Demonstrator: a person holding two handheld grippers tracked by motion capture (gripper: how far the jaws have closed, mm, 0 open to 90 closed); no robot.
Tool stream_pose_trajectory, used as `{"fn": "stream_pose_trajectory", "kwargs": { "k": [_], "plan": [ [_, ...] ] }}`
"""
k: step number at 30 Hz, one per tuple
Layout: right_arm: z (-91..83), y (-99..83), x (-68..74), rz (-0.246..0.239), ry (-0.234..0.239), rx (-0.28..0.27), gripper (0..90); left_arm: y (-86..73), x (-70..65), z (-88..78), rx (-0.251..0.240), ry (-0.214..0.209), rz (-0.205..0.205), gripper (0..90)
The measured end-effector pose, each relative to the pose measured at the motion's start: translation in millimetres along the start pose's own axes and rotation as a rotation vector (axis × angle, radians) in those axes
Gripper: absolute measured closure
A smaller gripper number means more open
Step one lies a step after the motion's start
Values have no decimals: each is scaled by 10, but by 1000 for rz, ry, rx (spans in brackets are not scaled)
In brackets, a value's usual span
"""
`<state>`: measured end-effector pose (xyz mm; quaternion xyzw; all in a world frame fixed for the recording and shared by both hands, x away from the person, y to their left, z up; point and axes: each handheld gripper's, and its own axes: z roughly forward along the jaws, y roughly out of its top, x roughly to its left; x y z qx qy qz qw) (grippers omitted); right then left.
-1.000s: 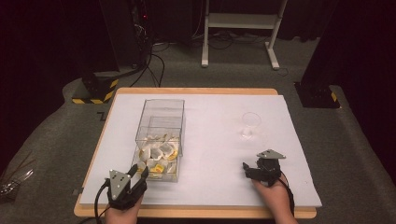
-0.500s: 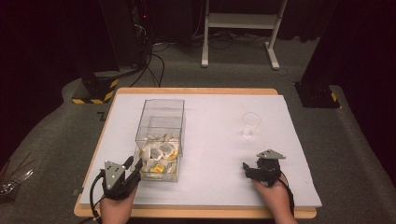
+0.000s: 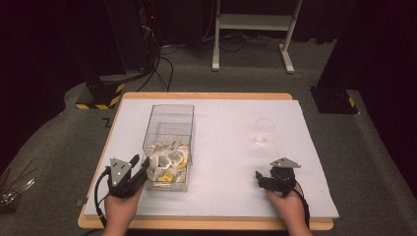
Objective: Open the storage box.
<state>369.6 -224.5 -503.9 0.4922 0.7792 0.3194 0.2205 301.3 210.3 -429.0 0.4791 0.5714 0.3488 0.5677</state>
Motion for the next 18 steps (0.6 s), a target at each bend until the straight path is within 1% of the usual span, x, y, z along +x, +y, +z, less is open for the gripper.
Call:
{"fn": "stream_pose_trajectory", "kwargs": {
  "k": [3, 4, 5, 7, 8, 9, 10, 11, 12, 13, 14, 17, 18],
  "plan": [
    [0, 0, 0, 0, 0, 0, 192, 38, 38, 26, -2, -5, 7, 600],
    [0, 0, -1, 0, 1, 1, 192, 65, 91, 40, -2, -2, 0, 586],
    [0, 0, -1, 0, 1, 1, 192, 65, 91, 40, -2, -2, 0, 576],
    [0, 0, 0, 0, 0, 0, 192, 52, 133, 29, -4, 3, -16, 564],
    [-1, 0, 0, 0, 0, 1, 192, 17, 177, 1, 2, 3, -41, 550],
    [0, 0, 2, 0, -1, -1, 192, -6, 194, -17, 9, 0, -51, 545],
    [0, 0, 2, 0, -1, -1, 192, -6, 194, -17, 9, 0, -51, 541],
    [0, -1, 2, -1, -3, -1, 192, -39, 205, -36, 11, 0, -56, 541],
    [-1, -1, 5, 0, -4, -2, 193, -89, 216, -63, 19, 0, -52, 536],
    [-1, -2, 5, 0, -4, -2, 193, -89, 216, -63, 19, 0, -52, 532],
    [-1, -2, 5, 0, -4, -2, 193, -143, 216, -79, 23, -4, -57, 524],
    [-1, -1, 4, 0, -4, -2, 193, -178, 212, -85, 32, -8, -49, 523],
    [-1, -1, 4, 1, -3, -1, 193, -220, 190, -73, 41, -7, -49, 532]
  ]
}}
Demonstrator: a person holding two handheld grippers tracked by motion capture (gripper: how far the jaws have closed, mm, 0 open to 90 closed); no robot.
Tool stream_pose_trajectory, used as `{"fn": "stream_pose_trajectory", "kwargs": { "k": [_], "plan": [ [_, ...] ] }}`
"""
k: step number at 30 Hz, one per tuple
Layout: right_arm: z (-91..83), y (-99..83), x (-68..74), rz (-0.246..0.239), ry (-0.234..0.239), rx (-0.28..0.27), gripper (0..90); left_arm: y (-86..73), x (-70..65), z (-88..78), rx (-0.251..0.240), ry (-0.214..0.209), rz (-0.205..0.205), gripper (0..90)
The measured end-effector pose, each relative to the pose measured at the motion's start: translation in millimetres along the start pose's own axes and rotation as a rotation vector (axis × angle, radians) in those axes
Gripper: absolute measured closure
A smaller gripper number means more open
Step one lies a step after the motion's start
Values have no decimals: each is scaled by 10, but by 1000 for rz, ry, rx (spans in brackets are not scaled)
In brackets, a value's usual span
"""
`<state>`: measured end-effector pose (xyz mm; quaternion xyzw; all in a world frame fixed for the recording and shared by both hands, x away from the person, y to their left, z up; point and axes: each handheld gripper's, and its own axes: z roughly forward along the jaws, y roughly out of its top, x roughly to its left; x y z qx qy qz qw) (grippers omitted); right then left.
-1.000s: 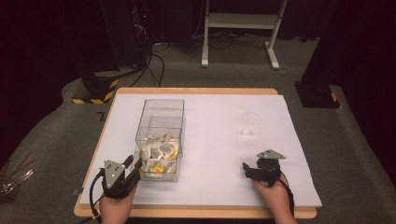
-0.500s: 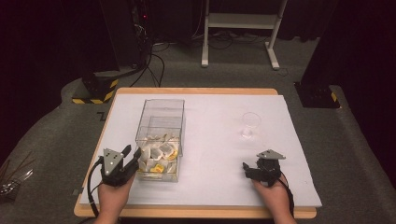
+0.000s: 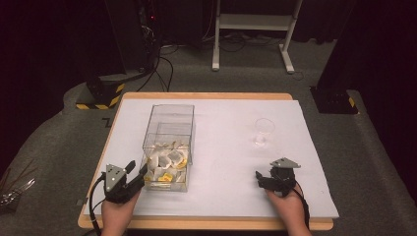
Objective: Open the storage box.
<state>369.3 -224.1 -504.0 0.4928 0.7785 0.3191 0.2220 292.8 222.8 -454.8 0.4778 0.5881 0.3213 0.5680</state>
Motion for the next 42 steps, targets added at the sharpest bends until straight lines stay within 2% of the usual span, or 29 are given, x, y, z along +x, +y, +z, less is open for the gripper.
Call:
{"fn": "stream_pose_trajectory", "kwargs": {
  "k": [4, 5, 9, 12, 18, 31, 34, 35, 36, 37, 38, 42],
  "plan": [
    [0, 0, 0, -1, 0, 0, 193, -36, -4, 10, 4, 10, -6, 615],
    [0, 0, 0, -1, 0, 0, 194, -55, 6, 10, 6, 11, -22, 640],
    [-1, -1, 1, -1, 0, -1, 196, -82, 20, 1, 18, 3, -25, 736],
    [-1, -1, 1, -2, 1, -1, 197, -81, 25, -24, 15, 2, -43, 811],
    [-1, -1, 2, -1, 1, -2, 198, -83, 19, -54, 21, 7, -31, 830],
    [-1, -1, 4, -1, 3, -3, 202, -103, 24, -230, 27, -6, -38, 821],
    [-1, -1, 4, -1, 3, -3, 203, -92, 44, -249, 21, -19, -40, 740],
    [-1, -1, 4, -1, 3, -3, 203, -87, 54, -254, 26, -22, -33, 740],
    [-2, -1, 4, -1, 3, -3, 205, -79, 56, -252, 18, -24, -43, 672],
    [-3, 0, 4, -2, 4, -1, 206, -60, 75, -263, 22, -37, -34, 648],
    [-4, 0, 4, -3, 4, -1, 208, -51, 67, -259, 7, -41, -49, 631],
    [-9, -1, 9, -12, 8, -6, 233, -15, 73, -279, -8, -53, -46, 584]
  ]
}}
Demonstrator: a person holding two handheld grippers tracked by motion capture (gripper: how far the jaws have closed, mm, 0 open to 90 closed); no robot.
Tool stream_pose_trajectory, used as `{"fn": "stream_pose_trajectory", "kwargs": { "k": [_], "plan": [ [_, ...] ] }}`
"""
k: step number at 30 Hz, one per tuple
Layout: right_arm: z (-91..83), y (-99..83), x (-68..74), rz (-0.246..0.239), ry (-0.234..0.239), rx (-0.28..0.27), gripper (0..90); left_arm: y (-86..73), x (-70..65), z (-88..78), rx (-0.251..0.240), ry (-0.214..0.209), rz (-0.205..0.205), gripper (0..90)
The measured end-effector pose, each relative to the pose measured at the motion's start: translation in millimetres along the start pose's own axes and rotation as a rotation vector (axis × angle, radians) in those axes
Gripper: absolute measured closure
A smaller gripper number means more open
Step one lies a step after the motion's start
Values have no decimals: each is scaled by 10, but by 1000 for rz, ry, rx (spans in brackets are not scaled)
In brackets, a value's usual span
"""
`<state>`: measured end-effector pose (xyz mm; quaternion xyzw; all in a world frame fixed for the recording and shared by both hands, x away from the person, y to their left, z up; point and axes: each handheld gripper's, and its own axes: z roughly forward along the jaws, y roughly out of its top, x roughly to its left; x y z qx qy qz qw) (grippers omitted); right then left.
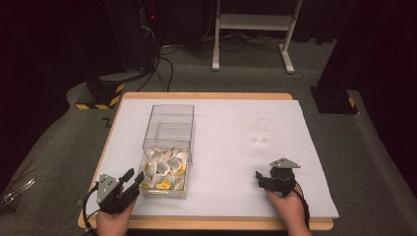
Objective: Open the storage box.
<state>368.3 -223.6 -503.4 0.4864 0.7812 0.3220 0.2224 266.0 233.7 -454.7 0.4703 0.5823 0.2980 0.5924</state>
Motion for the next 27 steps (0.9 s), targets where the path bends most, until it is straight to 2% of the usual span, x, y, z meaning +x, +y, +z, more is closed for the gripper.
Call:
{"fn": "stream_pose_trajectory", "kwargs": {
  "k": [6, 8, 9, 10, 12, 15, 16, 18, 23, 27],
  "plan": [
    [-23, 2, 35, -29, -7, -16, 280, 62, 15, -25, -12, -24, 15, 535],
    [-29, 3, 41, -26, -4, -21, 290, 85, 33, -24, -1, -33, 27, 526],
    [-36, 7, 46, -20, 3, -25, 297, 97, 36, -21, -5, -35, 16, 513],
    [-53, 19, 67, -20, 10, -32, 331, 109, 51, -20, -5, -35, 23, 491],
    [-79, 35, 98, -28, 13, -45, 363, 138, 81, -1, -16, -12, 43, 458],
    [-111, 51, 131, -30, 16, -64, 397, 173, 119, 23, -18, -1, 42, 432],
    [-122, 58, 143, -27, 17, -68, 407, 205, 169, 51, -21, 18, 36, 432],
    [-153, 79, 173, -34, 22, -83, 425, 225, 240, 72, -16, 26, 51, 420],
    [-189, 108, 233, -36, 25, -96, 441, 199, 436, 147, -4, 77, 48, 397],
    [-214, 145, 295, -47, 56, -101, 459, 130, 563, 174, 11, 103, 46, 392]
  ]
}}
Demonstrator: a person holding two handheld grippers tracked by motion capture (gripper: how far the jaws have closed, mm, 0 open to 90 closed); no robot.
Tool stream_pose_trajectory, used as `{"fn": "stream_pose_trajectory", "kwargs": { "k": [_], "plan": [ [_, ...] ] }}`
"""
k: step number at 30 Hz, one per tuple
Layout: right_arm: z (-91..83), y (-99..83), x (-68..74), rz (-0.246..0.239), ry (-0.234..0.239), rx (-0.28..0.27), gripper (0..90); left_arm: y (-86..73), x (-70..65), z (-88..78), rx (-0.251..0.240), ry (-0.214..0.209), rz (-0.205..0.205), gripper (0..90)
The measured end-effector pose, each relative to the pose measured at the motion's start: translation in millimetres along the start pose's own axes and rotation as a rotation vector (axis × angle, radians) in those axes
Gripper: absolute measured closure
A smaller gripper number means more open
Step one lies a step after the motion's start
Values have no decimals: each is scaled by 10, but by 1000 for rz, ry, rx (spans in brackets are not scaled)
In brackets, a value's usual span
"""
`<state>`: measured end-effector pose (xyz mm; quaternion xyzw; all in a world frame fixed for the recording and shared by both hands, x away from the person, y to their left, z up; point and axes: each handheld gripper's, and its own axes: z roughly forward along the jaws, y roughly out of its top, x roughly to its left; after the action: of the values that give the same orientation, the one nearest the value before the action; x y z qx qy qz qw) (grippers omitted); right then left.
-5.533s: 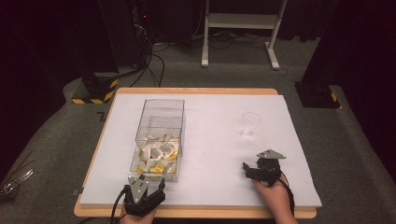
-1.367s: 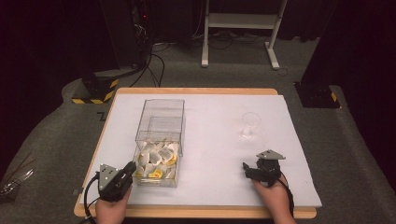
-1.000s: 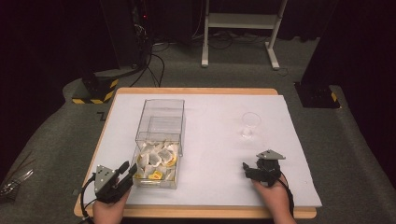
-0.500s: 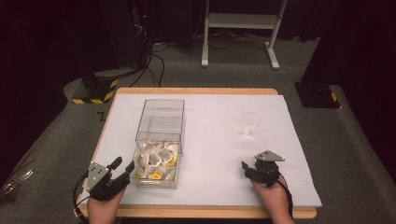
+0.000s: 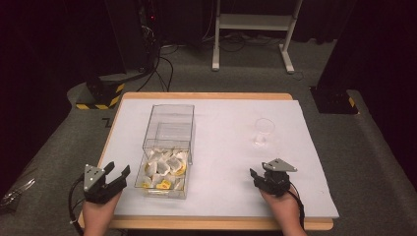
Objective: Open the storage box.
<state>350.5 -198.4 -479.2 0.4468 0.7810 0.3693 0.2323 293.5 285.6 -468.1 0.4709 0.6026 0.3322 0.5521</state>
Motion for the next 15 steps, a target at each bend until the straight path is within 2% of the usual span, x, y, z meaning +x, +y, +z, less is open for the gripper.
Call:
{"fn": "stream_pose_trajectory", "kwargs": {
  "k": [3, 5, 7, 8, 10, 12, 15],
  "plan": [
    [-20, 46, 57, -10, 23, -11, 459, -59, 65, 44, 23, 7, 0, 392],
    [-35, 94, 115, -10, 46, -24, 459, -97, 103, 72, 43, 15, 25, 391],
    [-38, 121, 145, -27, 45, -32, 459, -129, 127, 106, 54, 15, 13, 391],
    [-38, 121, 145, -27, 45, -32, 459, -142, 157, 118, 74, 11, 29, 391],
    [-46, 166, 176, -25, 49, -50, 465, -186, 190, 165, 94, 16, 34, 392],
    [-51, 200, 197, -33, 60, -63, 472, -222, 215, 202, 110, 15, 21, 392],
    [-50, 259, 252, -53, 60, -77, 472, -293, 237, 253, 146, 5, 35, 392]
  ]
}}
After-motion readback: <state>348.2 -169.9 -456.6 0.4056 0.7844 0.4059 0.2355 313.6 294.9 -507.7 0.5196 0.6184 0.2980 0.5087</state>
